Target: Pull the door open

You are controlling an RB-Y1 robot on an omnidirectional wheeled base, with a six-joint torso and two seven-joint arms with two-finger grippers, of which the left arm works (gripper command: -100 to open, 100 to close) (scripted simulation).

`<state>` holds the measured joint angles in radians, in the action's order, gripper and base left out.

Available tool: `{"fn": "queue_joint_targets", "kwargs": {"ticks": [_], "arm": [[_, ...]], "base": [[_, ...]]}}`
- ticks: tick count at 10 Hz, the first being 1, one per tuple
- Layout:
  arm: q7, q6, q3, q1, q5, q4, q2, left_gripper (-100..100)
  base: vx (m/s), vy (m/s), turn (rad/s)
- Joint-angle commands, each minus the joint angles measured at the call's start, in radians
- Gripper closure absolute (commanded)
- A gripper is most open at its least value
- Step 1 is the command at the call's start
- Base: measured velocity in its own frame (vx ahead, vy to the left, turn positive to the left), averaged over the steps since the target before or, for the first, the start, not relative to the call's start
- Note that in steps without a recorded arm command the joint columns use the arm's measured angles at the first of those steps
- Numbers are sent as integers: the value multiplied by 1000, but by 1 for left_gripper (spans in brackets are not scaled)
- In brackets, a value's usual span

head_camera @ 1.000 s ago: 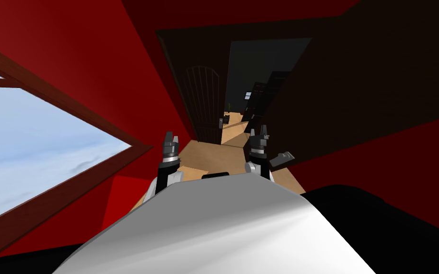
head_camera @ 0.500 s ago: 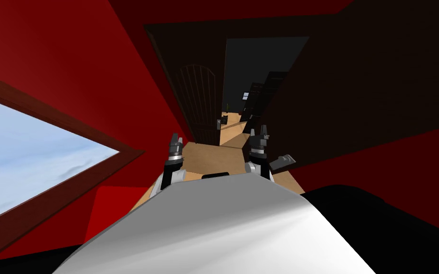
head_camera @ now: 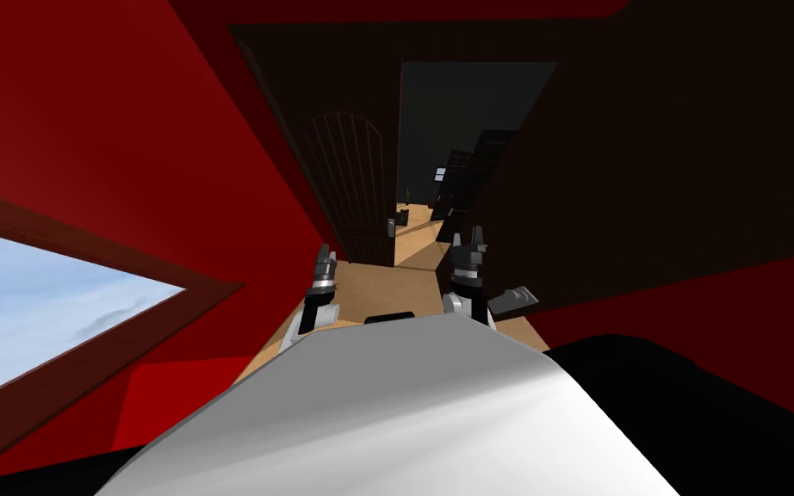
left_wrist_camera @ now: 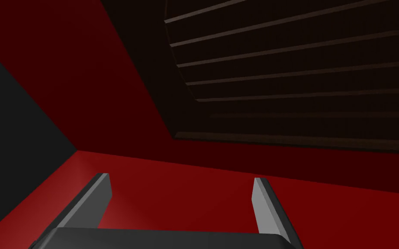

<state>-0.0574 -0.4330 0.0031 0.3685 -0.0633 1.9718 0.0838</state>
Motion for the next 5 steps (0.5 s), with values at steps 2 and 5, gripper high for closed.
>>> {"fn": "queue_joint_targets", "kwargs": {"ticks": [2, 5], "arm": [[14, 18, -4, -36, 8, -55, 7, -100], [29, 29, -7, -72, 18, -121, 15, -100]], "base": [[111, -54, -46], [104, -48, -52]]}}
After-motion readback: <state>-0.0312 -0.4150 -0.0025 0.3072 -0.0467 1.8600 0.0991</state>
